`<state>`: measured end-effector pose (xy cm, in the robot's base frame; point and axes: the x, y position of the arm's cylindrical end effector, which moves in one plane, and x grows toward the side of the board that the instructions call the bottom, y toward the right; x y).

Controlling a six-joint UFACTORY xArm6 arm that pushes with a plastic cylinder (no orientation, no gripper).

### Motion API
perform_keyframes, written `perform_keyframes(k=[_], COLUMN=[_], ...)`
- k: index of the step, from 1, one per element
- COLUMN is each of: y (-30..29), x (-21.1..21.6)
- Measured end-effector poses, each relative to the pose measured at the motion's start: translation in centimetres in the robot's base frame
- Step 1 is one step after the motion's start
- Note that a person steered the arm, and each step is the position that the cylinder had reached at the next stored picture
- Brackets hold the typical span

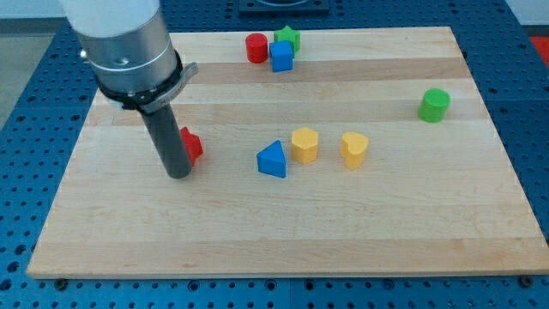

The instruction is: Move the red star closer to the red circle

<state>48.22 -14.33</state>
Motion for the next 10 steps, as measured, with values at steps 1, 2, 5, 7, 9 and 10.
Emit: perform_keyframes(k=[1, 2, 5, 7, 9, 10], y=[0.0, 0.0, -1.5, -2.3, -1.5, -0.2], x=[-2.2, -4.2, -10.1, -13.8, -16.5, -16.8])
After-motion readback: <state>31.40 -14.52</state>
